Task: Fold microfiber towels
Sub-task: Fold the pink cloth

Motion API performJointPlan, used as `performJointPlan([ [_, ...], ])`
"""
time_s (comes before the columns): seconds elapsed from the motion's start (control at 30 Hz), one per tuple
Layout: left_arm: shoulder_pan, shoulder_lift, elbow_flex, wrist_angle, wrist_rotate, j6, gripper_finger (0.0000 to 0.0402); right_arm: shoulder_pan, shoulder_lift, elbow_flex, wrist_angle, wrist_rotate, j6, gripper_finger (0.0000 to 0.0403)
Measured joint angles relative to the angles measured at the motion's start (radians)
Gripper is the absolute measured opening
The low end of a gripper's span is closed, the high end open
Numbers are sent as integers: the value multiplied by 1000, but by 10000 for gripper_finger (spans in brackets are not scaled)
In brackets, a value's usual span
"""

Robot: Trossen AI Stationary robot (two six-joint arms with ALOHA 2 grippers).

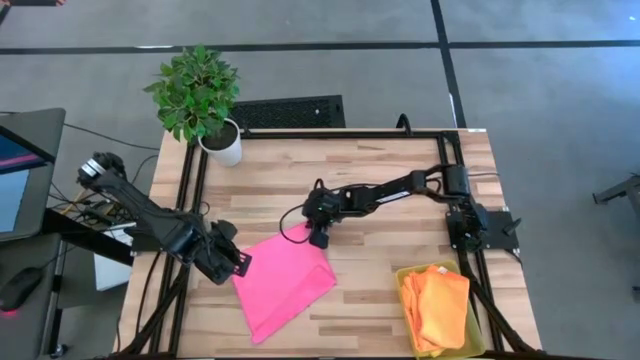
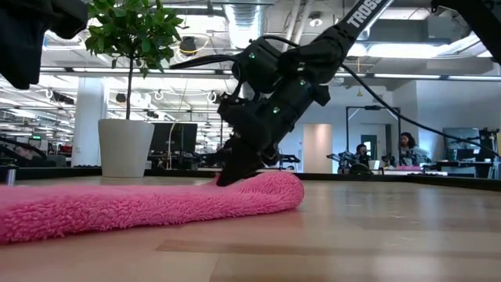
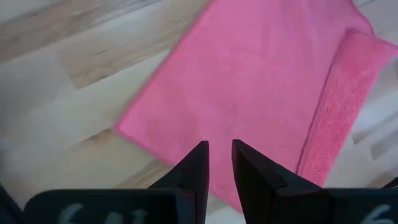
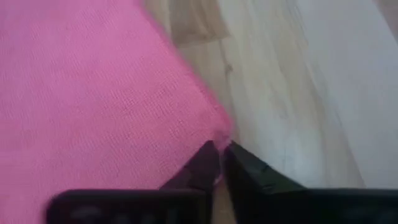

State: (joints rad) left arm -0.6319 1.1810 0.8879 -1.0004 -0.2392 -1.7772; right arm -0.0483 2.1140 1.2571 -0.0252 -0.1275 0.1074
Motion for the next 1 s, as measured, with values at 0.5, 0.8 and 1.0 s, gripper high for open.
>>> performJointPlan([
  [0.5,26,163,-11,-110,86,-225,62,3,-33,-1,-65,-69,-10,10],
  [0.8,88,203,-70,-83,188,-260,106,5,-33,-1,-65,-80,-11,6],
  [1.0,116,203,-186,59,200,-267,108,5,-33,-1,-65,-82,-11,3],
])
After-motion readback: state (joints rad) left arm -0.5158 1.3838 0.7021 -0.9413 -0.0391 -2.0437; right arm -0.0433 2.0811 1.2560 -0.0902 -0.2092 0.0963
